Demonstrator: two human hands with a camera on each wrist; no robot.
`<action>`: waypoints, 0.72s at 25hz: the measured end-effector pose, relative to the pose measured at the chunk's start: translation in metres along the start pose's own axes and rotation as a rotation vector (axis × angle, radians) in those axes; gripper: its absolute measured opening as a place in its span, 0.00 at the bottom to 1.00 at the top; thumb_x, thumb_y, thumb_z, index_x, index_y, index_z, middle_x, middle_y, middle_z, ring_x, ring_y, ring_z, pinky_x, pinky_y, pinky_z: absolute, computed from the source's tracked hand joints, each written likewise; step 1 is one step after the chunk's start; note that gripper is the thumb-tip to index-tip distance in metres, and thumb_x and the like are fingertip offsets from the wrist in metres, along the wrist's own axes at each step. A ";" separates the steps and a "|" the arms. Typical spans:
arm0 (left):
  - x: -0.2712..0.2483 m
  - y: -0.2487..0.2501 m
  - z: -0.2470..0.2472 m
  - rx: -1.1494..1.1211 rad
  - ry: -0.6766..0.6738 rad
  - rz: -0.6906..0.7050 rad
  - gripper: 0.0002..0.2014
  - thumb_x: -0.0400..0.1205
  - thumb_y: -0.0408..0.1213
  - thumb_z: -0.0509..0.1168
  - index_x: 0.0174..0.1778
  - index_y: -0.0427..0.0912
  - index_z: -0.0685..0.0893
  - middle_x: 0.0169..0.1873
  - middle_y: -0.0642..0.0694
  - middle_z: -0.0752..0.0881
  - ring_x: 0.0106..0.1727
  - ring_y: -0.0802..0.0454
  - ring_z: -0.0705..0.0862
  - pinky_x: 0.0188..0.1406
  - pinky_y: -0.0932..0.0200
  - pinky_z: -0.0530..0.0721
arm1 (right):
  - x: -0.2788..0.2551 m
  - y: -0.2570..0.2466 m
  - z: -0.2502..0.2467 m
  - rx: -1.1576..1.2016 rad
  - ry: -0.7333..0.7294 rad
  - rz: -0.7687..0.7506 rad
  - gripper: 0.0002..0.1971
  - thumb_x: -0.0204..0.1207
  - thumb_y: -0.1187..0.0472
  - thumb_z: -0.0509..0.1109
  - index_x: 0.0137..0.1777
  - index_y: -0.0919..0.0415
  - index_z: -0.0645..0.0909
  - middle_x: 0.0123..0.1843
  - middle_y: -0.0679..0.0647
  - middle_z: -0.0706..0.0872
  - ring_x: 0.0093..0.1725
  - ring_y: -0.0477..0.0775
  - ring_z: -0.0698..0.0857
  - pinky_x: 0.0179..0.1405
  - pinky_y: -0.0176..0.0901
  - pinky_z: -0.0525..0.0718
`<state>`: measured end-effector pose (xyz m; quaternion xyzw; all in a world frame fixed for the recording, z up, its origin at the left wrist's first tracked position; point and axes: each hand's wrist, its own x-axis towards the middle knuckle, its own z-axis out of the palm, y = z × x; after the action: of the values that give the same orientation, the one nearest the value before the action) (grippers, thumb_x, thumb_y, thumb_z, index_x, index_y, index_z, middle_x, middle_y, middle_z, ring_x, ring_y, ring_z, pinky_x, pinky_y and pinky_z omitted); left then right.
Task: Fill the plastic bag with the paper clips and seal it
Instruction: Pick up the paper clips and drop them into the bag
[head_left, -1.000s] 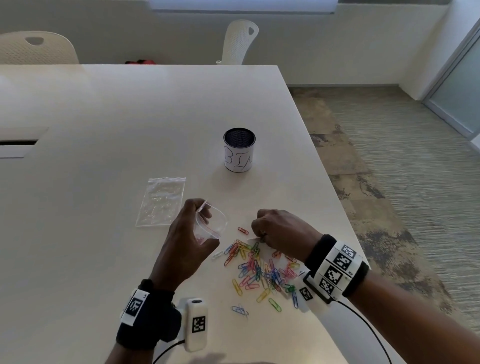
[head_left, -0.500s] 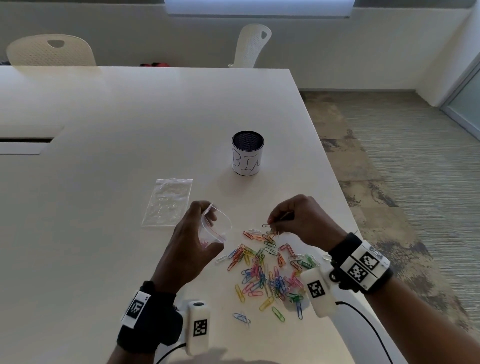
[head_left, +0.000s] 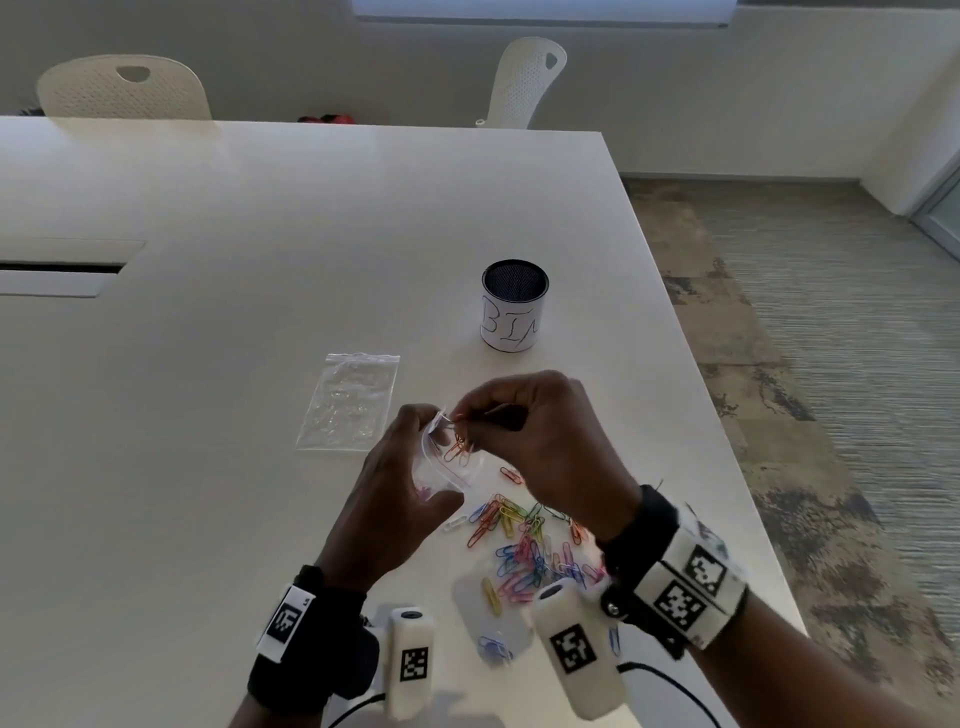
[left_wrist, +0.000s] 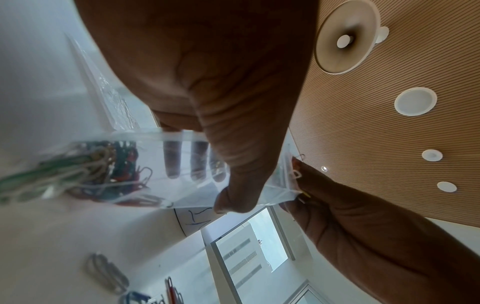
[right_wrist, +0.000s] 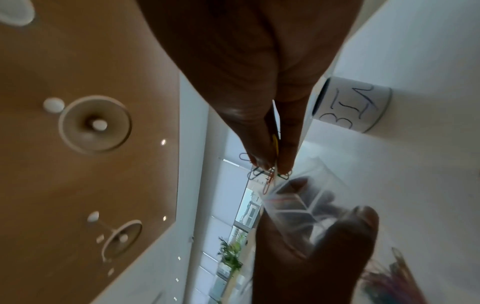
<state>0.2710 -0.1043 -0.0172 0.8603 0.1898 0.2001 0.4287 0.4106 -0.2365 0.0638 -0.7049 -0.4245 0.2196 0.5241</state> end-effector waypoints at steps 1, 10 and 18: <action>0.000 0.000 0.000 0.002 -0.002 -0.014 0.34 0.73 0.29 0.82 0.70 0.51 0.73 0.55 0.53 0.86 0.50 0.56 0.88 0.39 0.72 0.84 | 0.001 0.001 0.007 -0.076 -0.014 -0.034 0.06 0.74 0.68 0.82 0.49 0.61 0.95 0.43 0.51 0.96 0.41 0.37 0.93 0.48 0.29 0.90; -0.002 0.003 -0.003 -0.001 -0.013 -0.015 0.30 0.74 0.29 0.80 0.66 0.52 0.74 0.51 0.56 0.86 0.46 0.54 0.88 0.39 0.67 0.82 | 0.004 -0.008 0.014 -0.287 -0.119 -0.077 0.08 0.78 0.68 0.79 0.53 0.57 0.95 0.50 0.52 0.97 0.47 0.42 0.95 0.51 0.33 0.92; -0.003 -0.001 -0.008 0.000 0.041 0.031 0.30 0.74 0.28 0.82 0.65 0.48 0.75 0.53 0.57 0.83 0.56 0.56 0.84 0.50 0.76 0.81 | 0.008 0.018 -0.023 -0.285 0.005 -0.035 0.05 0.77 0.67 0.80 0.50 0.59 0.92 0.43 0.49 0.94 0.41 0.42 0.93 0.47 0.34 0.92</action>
<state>0.2649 -0.1001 -0.0139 0.8590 0.1851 0.2241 0.4215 0.4387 -0.2445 0.0562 -0.7652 -0.4624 0.1459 0.4235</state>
